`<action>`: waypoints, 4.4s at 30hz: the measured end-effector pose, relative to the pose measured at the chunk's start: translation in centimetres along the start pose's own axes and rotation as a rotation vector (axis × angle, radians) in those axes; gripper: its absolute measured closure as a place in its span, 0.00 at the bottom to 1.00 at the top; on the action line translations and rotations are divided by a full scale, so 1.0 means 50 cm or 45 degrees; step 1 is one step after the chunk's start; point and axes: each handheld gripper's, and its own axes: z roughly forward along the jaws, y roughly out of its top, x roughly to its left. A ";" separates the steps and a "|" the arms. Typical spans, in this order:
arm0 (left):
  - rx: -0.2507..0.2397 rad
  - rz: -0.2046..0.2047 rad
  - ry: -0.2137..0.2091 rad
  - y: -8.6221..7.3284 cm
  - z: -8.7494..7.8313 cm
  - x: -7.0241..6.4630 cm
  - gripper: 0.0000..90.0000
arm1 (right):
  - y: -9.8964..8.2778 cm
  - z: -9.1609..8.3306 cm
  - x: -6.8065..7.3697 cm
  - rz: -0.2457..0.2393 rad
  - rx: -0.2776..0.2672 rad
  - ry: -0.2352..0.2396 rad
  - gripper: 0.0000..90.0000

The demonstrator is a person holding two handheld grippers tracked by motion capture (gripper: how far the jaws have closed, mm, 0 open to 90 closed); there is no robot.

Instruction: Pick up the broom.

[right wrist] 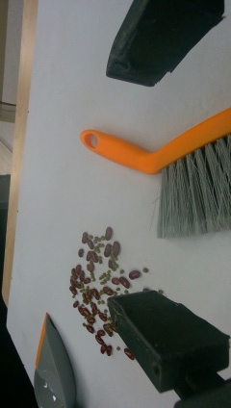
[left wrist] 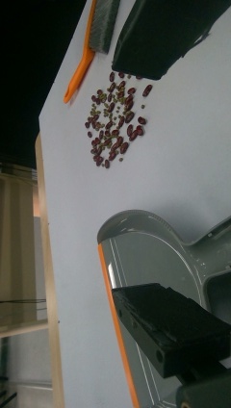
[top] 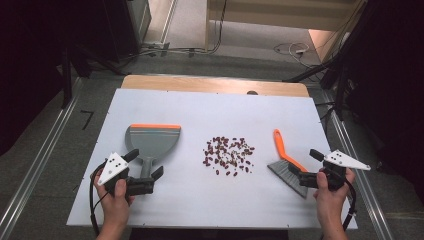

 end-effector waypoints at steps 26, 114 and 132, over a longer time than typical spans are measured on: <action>-0.004 0.053 -0.074 0.031 0.017 -0.028 0.00 | 0.087 0.012 0.005 -0.019 0.031 -0.043 0.00; 0.045 0.093 -0.205 0.036 0.117 -0.099 0.00 | 0.050 0.109 -0.054 0.243 0.118 -0.162 0.75; 0.020 0.090 -0.261 0.041 0.119 -0.110 0.00 | 0.103 0.062 0.022 0.144 -0.292 0.025 0.76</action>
